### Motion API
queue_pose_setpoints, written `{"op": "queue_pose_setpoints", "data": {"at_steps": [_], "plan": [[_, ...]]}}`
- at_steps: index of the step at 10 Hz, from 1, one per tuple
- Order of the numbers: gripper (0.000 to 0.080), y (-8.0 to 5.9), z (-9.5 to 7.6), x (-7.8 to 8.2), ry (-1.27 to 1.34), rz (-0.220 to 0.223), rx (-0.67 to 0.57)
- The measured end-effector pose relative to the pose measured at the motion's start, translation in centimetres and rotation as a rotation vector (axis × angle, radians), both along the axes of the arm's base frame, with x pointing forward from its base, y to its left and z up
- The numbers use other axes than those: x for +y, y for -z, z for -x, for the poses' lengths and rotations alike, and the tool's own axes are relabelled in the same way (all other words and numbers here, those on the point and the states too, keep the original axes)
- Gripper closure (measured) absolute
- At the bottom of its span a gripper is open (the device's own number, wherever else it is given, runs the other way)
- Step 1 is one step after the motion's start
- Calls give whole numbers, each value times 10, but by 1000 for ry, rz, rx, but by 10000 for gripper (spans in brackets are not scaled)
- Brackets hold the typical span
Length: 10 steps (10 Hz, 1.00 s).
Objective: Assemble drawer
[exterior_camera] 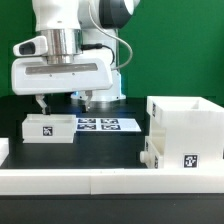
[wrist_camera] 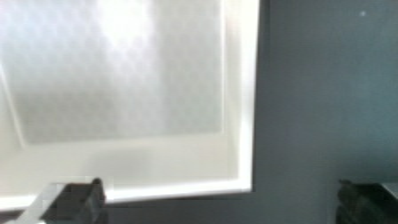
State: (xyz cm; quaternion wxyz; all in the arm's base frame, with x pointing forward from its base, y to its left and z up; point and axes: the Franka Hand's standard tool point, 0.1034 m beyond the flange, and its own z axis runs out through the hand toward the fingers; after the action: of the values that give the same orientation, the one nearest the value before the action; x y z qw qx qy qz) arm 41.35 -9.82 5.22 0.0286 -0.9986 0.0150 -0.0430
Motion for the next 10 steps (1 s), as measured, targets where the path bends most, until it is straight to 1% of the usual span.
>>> {"op": "queue_pose_setpoints", "data": {"at_steps": [1, 5, 7, 10], "plan": [[150, 5, 7, 4, -7, 8, -5], [150, 7, 7, 5, -23, 8, -2], [150, 19, 19, 5, -63, 32, -25], [150, 37, 28, -3, -104, 46, -25]]}}
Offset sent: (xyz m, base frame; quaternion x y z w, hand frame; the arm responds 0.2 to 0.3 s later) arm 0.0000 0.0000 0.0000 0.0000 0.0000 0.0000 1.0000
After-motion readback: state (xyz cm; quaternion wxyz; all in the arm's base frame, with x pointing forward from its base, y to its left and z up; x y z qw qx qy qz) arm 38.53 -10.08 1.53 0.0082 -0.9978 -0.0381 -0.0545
